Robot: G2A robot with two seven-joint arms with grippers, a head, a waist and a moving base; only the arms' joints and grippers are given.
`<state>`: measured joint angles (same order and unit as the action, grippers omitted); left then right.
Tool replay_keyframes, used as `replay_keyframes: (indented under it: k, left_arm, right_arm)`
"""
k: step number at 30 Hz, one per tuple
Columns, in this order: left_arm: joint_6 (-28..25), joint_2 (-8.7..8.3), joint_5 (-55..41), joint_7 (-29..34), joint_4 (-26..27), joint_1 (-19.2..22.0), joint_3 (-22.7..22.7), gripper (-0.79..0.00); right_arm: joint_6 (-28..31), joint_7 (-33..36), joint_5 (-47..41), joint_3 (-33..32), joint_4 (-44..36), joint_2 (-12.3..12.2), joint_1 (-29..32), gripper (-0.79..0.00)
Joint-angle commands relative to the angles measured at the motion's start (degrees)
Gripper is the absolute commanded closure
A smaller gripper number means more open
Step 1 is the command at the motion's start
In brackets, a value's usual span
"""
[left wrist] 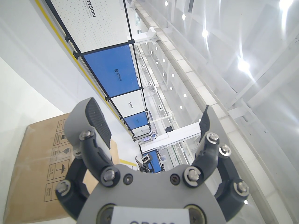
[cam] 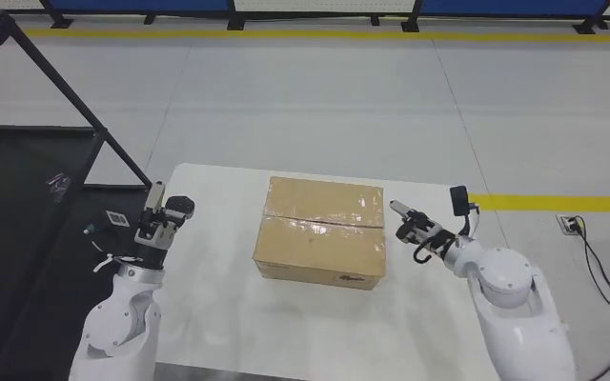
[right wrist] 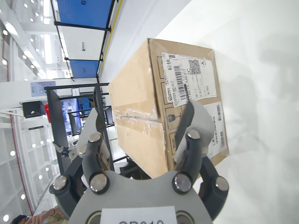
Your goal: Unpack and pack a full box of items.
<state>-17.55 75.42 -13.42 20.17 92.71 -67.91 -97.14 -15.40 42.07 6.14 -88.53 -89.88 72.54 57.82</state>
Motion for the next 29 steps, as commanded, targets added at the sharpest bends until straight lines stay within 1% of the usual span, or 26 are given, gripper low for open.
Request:
replay_keyframes:
  k: [1, 5, 6, 9, 10, 29]
  left_arm:
    - [0.08, -0.1, -0.07, 0.1, -0.37, 0.17, -0.14, -0.785]
    - [0.16, -0.28, -0.26, 0.35, -0.94, 0.84, -0.21, -0.785]
    - [0.25, -0.33, -0.29, 0.4, -0.94, 1.01, -0.25, -0.785]
    - [0.47, -0.46, -0.65, 0.42, -1.35, 1.63, -0.35, -0.785]
    - [0.51, -0.47, -0.85, 0.38, -1.48, 1.77, -0.29, -0.785]
    - [0.51, -0.47, -0.84, 0.38, -1.48, 1.77, -0.29, -0.785]
  right_arm:
    - [2.5, -0.18, -2.44, -1.93, -1.45, -0.2, 2.43, -0.693]
    - [6.15, -3.45, -5.05, -3.75, -3.89, -0.31, 5.29, -0.736]
    - [7.43, -4.56, -5.8, -4.14, -4.36, -0.3, 6.11, -0.785]
    - [11.19, -7.87, -7.35, -5.18, -5.14, -0.3, 7.97, -0.785]
    - [11.55, -8.28, -7.23, -5.28, -5.15, -0.31, 8.14, -0.785]
    - [11.54, -8.28, -7.22, -5.28, -5.15, -0.31, 8.13, -0.785]
